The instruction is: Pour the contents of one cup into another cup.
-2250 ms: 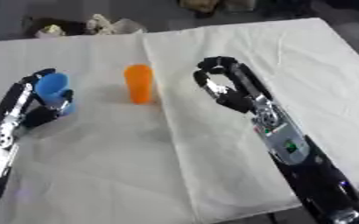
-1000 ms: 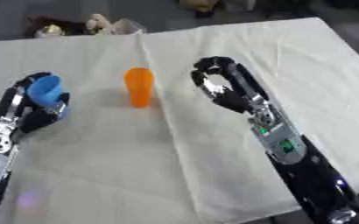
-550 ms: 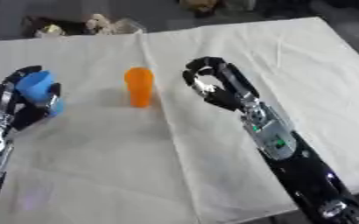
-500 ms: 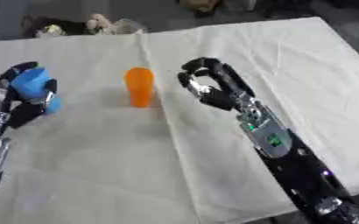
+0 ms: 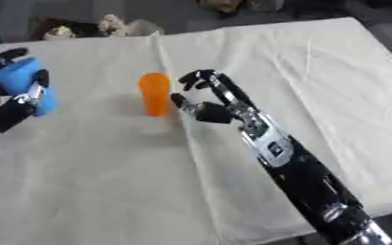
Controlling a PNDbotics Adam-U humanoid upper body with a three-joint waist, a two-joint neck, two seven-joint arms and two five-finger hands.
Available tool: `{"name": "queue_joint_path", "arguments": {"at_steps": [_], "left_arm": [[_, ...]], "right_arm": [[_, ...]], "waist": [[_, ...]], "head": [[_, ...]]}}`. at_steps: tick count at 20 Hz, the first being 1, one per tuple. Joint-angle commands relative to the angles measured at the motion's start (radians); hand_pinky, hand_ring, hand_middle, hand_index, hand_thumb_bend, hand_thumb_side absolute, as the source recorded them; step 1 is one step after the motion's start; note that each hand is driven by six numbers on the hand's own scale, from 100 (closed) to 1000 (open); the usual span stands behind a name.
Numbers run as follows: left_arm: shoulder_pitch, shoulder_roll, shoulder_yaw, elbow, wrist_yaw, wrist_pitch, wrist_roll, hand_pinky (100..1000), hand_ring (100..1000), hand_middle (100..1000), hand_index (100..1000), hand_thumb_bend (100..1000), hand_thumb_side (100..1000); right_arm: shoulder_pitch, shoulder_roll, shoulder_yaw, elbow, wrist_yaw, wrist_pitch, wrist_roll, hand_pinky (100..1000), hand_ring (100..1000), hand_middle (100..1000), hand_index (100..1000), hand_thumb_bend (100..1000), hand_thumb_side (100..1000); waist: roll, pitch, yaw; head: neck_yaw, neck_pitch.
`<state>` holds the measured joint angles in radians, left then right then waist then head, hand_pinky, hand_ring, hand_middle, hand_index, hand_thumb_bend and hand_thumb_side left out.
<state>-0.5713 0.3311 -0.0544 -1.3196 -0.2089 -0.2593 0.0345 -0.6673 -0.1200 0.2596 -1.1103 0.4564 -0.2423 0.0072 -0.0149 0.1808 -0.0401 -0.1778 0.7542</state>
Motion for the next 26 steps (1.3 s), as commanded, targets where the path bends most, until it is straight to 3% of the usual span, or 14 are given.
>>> {"name": "queue_joint_path", "arguments": {"at_steps": [1,6,11,26], "left_arm": [[-0.006,0.031,-0.011,-0.079,0.035,0.000,-0.013,109,252,234,838,100,530],[0.009,0.033,-0.020,-0.147,0.073,0.010,-0.026,108,249,231,837,100,543],[0.018,0.032,-0.025,-0.181,0.091,0.019,-0.034,108,249,229,836,100,547],[0.022,0.029,-0.028,-0.191,0.094,0.021,-0.039,107,247,226,836,100,546]], "right_arm": [[-0.032,0.011,-0.006,0.036,0.069,-0.017,-0.032,862,941,622,765,393,601],[-0.051,0.025,-0.015,0.082,0.161,-0.035,-0.073,929,981,666,778,427,595],[-0.056,0.039,-0.031,0.120,0.221,-0.039,-0.118,938,986,674,780,434,590],[-0.079,0.042,-0.057,0.171,0.257,-0.025,-0.163,930,982,671,783,441,605]], "waist": [[0.006,-0.020,0.007],[0.012,-0.022,0.024],[0.020,-0.024,0.037],[0.027,-0.026,0.035]], "head": [[-0.011,-0.001],[-0.021,-0.004],[-0.032,-0.008],[-0.034,-0.014]]}}
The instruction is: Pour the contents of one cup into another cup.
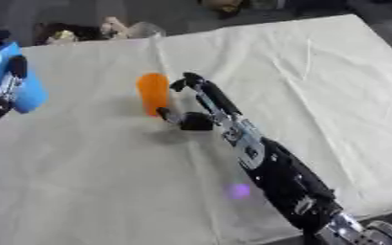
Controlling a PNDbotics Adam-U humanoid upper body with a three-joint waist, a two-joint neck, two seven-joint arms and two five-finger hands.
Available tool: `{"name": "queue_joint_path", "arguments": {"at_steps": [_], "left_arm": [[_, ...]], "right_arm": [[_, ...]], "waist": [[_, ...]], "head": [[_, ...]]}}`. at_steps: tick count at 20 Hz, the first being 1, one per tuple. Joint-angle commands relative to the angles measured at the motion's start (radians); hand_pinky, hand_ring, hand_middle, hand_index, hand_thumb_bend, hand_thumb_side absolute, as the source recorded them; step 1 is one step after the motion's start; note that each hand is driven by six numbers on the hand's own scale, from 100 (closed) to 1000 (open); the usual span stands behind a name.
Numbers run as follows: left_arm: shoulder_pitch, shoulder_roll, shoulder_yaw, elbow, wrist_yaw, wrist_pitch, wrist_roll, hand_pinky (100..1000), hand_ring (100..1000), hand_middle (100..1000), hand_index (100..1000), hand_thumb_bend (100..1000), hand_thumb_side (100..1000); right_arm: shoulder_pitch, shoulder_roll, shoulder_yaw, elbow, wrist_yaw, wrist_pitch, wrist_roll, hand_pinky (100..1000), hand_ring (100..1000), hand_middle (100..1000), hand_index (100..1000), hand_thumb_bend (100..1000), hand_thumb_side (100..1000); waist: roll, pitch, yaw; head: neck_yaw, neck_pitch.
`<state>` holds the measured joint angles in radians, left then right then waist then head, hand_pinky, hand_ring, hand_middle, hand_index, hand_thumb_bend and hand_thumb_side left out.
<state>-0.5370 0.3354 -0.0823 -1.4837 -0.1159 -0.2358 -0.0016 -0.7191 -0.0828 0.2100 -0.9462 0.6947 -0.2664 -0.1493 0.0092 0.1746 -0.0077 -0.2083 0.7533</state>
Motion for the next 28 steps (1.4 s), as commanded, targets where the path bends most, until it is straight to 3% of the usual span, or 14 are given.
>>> {"name": "queue_joint_path", "arguments": {"at_steps": [1,12,18,19,28], "left_arm": [[-0.012,0.024,-0.001,-0.028,0.001,-0.003,-0.005,107,246,225,836,100,545],[-0.012,0.016,-0.011,-0.049,0.008,-0.010,-0.016,105,243,222,834,100,547],[-0.012,0.015,-0.012,-0.054,0.012,-0.009,-0.017,104,242,221,835,100,548],[-0.012,0.015,-0.012,-0.054,0.013,-0.009,-0.017,104,242,220,835,100,549],[-0.014,0.013,-0.014,-0.053,0.016,-0.008,-0.020,103,240,217,835,100,551]], "right_arm": [[-0.031,0.009,-0.009,0.016,0.024,-0.002,-0.007,930,982,671,783,440,608],[-0.052,0.039,-0.030,0.096,0.061,-0.015,-0.028,924,973,666,779,431,629],[-0.060,0.045,-0.036,0.109,0.077,-0.014,-0.039,926,976,674,781,454,627],[-0.064,0.046,-0.035,0.108,0.081,-0.015,-0.039,937,987,701,789,526,634],[-0.100,0.060,-0.049,0.129,0.109,0.000,-0.033,939,987,703,792,524,654]], "waist": [[0.005,-0.020,0.006],[0.018,-0.013,0.042],[0.021,-0.013,0.048],[0.021,-0.014,0.049],[0.020,-0.018,0.054]], "head": [[-0.004,-0.015],[-0.022,-0.029],[-0.026,-0.031],[-0.028,-0.032],[-0.034,-0.036]]}}
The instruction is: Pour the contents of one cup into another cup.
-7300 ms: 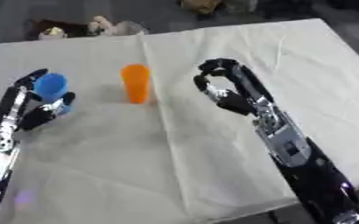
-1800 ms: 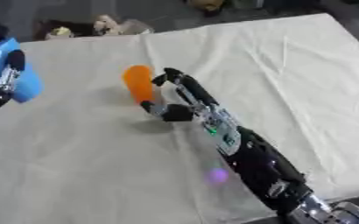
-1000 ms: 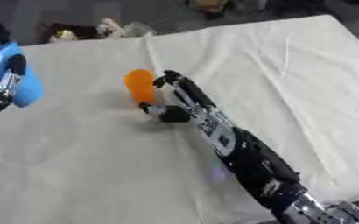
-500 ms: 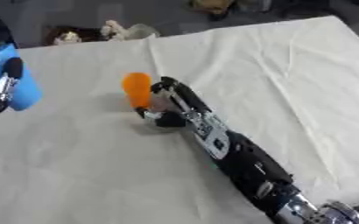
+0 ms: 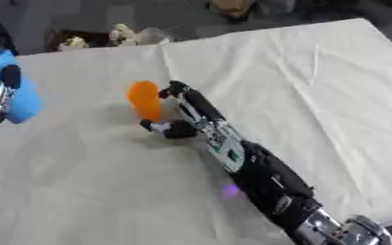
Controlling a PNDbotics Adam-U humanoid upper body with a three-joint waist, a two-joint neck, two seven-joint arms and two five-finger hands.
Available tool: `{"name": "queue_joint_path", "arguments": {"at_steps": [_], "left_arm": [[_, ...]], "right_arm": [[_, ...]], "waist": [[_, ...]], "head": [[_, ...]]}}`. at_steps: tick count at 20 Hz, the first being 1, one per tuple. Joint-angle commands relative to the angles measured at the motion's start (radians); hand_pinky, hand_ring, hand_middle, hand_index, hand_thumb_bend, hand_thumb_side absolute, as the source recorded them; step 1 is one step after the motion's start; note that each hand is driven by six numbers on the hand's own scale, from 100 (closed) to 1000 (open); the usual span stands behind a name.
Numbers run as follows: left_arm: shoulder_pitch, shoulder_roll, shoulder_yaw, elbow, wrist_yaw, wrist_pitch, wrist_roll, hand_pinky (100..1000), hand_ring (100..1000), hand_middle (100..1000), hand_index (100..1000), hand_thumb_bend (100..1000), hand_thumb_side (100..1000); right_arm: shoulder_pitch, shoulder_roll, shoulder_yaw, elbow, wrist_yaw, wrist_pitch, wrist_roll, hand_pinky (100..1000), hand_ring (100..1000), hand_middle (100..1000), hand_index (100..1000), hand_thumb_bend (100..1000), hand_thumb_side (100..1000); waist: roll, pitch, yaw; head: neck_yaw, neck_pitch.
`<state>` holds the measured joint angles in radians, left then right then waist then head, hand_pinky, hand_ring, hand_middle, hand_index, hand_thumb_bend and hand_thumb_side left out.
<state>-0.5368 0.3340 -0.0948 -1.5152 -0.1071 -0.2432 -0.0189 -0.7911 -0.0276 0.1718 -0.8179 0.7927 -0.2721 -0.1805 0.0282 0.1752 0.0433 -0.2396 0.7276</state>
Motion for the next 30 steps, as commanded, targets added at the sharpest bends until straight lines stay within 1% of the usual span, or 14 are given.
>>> {"name": "queue_joint_path", "arguments": {"at_steps": [1,8,17,21,24,30], "left_arm": [[-0.015,0.014,-0.002,-0.021,0.008,0.000,-0.003,103,240,217,835,100,552],[-0.021,0.012,-0.005,-0.026,0.010,-0.002,-0.006,103,239,216,834,100,552],[-0.026,0.009,-0.007,-0.031,0.010,-0.002,-0.007,103,239,215,834,100,553],[-0.029,0.008,-0.008,-0.033,0.009,-0.004,-0.009,102,238,215,834,100,552],[-0.030,0.008,-0.009,-0.033,0.009,-0.005,-0.009,103,238,215,834,100,551],[-0.032,0.007,-0.010,-0.033,0.010,-0.005,-0.010,102,237,217,835,100,551]], "right_arm": [[-0.032,0.006,-0.014,0.007,0.011,0.007,-0.002,938,986,702,792,523,655],[-0.053,0.016,-0.033,0.051,0.015,0.015,-0.015,929,978,686,785,508,660],[-0.065,0.018,-0.047,0.086,0.030,0.031,-0.044,924,972,678,783,493,659],[-0.072,0.021,-0.055,0.101,0.041,0.041,-0.064,915,963,662,772,476,643],[-0.076,0.026,-0.062,0.111,0.046,0.050,-0.088,903,948,633,747,455,630],[-0.083,0.040,-0.060,0.119,0.055,0.052,-0.112,899,942,609,730,457,621]], "waist": [[0.001,-0.018,0.005],[0.002,-0.013,0.024],[0.003,-0.005,0.035],[0.005,-0.001,0.042],[0.006,0.001,0.049],[0.007,0.004,0.058]], "head": [[-0.003,-0.011],[-0.004,-0.022],[-0.005,-0.028],[-0.004,-0.034],[-0.006,-0.039],[-0.010,-0.043]]}}
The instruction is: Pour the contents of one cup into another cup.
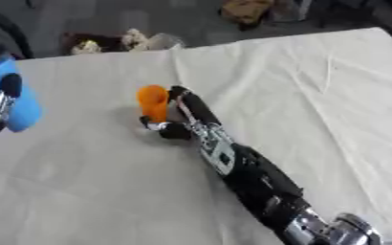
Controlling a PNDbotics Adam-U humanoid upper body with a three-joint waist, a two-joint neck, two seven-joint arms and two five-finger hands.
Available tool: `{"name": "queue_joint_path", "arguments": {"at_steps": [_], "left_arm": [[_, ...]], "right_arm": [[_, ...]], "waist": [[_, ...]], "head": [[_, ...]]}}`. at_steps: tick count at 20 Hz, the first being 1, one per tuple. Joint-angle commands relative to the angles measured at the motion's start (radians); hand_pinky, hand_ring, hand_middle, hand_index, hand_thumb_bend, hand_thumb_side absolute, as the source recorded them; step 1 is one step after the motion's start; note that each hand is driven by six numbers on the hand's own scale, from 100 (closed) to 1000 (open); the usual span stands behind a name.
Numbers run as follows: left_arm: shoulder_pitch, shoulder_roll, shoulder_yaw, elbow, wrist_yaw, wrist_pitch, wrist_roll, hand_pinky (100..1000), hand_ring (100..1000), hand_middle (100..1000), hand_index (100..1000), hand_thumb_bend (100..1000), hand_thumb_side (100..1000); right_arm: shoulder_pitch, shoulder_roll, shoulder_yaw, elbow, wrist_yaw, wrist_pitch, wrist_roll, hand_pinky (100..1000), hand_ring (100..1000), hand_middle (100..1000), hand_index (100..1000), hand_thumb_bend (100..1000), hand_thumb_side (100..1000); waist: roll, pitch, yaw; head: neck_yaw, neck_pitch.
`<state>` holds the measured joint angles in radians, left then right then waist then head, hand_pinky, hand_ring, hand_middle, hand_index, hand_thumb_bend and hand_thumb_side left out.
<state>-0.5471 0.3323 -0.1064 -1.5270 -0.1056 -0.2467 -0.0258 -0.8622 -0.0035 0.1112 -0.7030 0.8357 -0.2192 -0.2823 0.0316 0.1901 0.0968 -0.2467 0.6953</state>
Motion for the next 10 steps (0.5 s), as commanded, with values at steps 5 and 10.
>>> {"name": "queue_joint_path", "arguments": {"at_steps": [5,10], "left_arm": [[-0.024,0.007,0.001,-0.023,0.009,-0.002,-0.003,102,237,217,836,100,550],[-0.024,0.006,0.001,-0.023,0.008,-0.001,-0.004,103,236,216,836,100,549]], "right_arm": [[-0.015,0.031,0.004,0.002,0.032,-0.001,-0.017,898,937,572,704,422,611],[-0.010,0.043,0.007,-0.001,0.040,-0.007,-0.020,891,906,456,620,308,581]], "waist": [[0.004,-0.009,0.011],[0.004,-0.008,0.013]], "head": [[-0.007,-0.012],[-0.008,-0.010]]}}
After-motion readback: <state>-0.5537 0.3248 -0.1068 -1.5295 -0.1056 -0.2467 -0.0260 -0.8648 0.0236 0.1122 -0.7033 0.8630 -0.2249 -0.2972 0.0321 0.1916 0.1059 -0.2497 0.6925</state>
